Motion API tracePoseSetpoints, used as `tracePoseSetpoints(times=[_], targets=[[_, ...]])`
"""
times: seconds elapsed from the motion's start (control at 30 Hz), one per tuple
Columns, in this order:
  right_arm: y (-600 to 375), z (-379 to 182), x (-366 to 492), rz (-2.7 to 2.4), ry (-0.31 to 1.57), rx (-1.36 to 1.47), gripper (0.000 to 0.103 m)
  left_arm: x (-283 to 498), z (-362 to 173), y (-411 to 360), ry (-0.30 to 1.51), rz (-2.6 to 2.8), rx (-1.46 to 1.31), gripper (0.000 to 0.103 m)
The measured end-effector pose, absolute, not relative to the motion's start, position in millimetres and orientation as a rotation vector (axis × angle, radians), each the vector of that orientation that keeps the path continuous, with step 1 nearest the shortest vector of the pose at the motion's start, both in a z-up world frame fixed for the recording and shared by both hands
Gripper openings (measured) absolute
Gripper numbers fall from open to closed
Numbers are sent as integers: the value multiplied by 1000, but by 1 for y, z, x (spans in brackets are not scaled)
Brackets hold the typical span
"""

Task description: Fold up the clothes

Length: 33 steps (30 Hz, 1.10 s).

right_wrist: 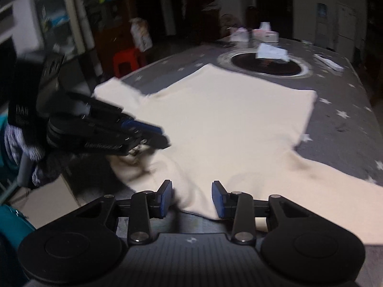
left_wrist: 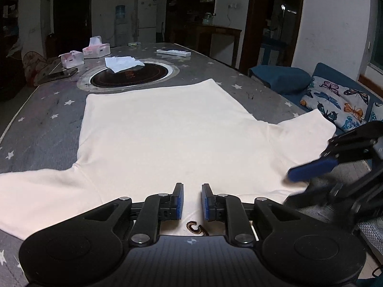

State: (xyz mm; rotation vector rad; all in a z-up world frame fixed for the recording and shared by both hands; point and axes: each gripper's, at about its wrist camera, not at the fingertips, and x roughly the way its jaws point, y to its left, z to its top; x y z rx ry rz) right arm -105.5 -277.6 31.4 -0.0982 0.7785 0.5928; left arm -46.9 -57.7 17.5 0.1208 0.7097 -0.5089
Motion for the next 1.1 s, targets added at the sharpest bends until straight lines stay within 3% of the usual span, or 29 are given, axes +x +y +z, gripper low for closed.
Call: tracePoseSetpoints(times=[0.17, 0.3, 0.67, 1.1], targets=[[-329, 32, -96, 377, 765, -51, 36, -43, 27, -62, 683, -519, 114, 20], [-369, 23, -87, 228, 779, 1, 36, -40, 31, -72, 683, -538, 105, 28], [-449, 13, -89, -68, 773, 87, 36, -47, 31, -101, 686, -617, 133, 29], [-507, -11, -90, -91, 745, 427, 38, -54, 28, -121, 693, -653, 152, 37]])
